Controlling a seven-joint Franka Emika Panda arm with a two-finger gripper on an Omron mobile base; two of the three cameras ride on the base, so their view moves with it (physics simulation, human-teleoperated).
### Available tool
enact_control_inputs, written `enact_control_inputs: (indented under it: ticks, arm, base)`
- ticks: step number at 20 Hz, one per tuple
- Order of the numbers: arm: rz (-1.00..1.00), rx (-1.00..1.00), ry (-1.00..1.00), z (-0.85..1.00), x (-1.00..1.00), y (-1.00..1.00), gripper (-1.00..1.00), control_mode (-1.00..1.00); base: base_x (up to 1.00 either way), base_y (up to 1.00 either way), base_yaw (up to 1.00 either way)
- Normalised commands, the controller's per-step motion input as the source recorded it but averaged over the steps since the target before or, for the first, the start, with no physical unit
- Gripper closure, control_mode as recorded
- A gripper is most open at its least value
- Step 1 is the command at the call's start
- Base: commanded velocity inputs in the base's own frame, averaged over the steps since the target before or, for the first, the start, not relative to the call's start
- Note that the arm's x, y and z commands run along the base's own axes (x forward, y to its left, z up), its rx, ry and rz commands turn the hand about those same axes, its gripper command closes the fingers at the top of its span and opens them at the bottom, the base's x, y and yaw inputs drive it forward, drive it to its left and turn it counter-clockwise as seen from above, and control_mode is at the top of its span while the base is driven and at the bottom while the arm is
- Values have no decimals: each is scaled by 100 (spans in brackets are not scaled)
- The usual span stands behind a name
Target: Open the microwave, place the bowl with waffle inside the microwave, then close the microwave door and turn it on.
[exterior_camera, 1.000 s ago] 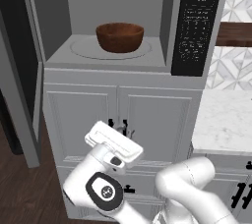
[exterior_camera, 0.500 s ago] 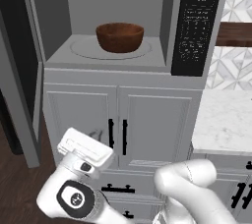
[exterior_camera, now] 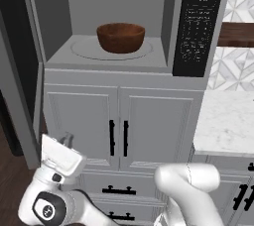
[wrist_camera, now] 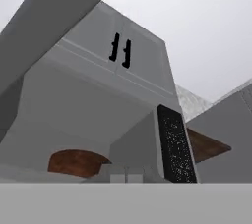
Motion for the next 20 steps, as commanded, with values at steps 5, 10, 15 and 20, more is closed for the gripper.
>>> enact_control_inputs:
  ticks: [5, 10, 15, 20]
  arm:
    - [5, -21, -7, -4, 18, 73, 100, -100]
    - [13, -20, -2, 0, 16, 75, 100, -100]
    - [14, -15, 0, 0, 18, 65, 100, -100]
    - [13, -7, -2, 6, 7, 43, 100, -100]
  base:
    - [0, 0, 0]
    - [0, 0, 0]
    - [0, 0, 0]
    - [0, 0, 0]
